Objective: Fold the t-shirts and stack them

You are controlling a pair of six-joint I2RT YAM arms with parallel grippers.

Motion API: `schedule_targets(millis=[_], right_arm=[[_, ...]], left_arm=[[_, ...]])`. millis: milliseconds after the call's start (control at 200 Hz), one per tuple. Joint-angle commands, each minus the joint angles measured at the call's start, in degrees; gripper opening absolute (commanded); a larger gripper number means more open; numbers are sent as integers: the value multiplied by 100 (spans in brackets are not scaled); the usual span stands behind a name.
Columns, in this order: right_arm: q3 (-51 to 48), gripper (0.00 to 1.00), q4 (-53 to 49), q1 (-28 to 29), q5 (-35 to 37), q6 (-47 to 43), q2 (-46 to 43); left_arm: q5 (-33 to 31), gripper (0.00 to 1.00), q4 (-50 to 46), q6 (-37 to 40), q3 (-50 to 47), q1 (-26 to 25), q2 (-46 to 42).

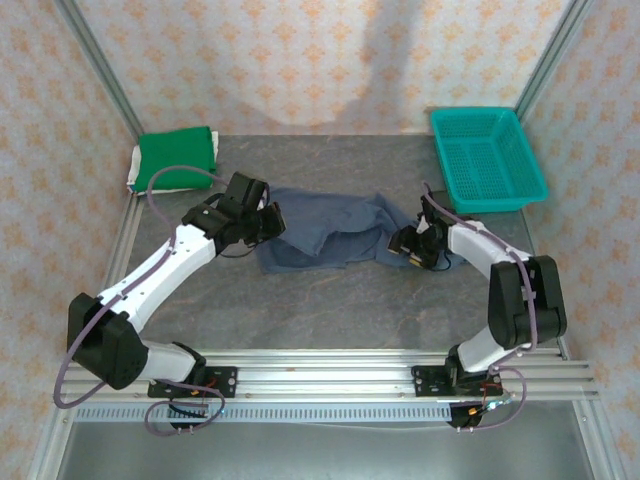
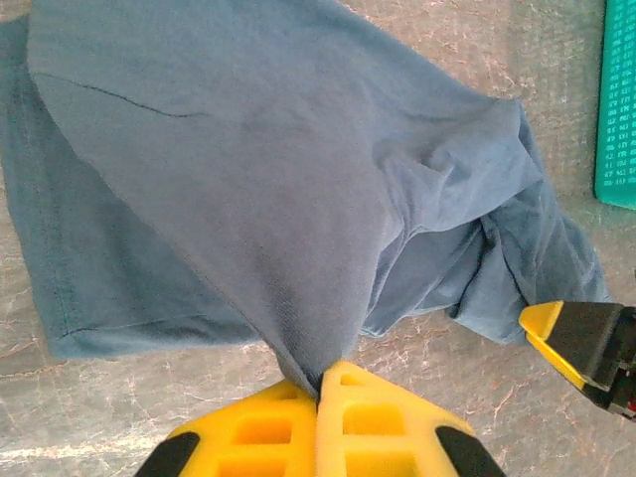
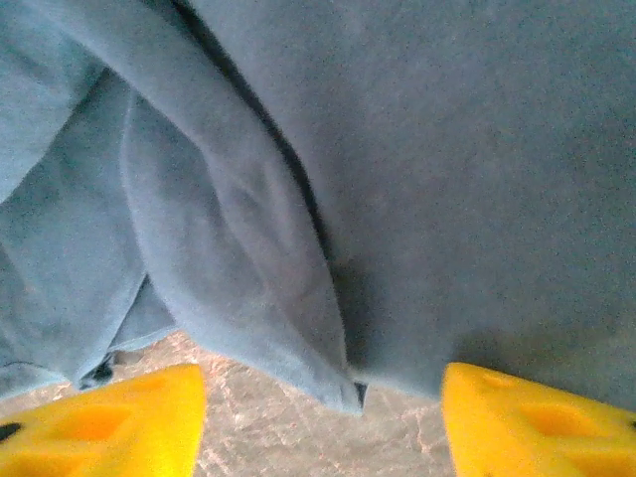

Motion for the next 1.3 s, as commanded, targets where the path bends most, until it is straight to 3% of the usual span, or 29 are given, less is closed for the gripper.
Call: schedule_targets(millis=[0,155,270,545,786,946,1146,1296], right_arm=[[39,49,260,41,274,-52,240],[433,11,107,40,536,-148,568],[834,0,-385,50,816,-283,198],[2008,0,-2556,50,2118,-1613,-685],[2945,0,-3280,268,2727,-2426,-774],[2849,0,-3272,890,2412,-2802,-328],[2926,0,-2950,2127,1655,-2736,647],[2900,27,-2500,2454,766,-1995,802]], left_arm=[[-174,0,-190,156,86,58,-173],[-310,0,-270,195,38,140,-335],[-463,0,-437,271,6,257,-558],[-729,0,-555,446,-131,325,-1120],[-538,0,-479,452,-162,328,-1185],[-573,0,-402,370,-459,322,-1262],[-893,0,-417,167,-1111,328,-1584],[-1174,0,-525,-36,-1693,397,-1834]])
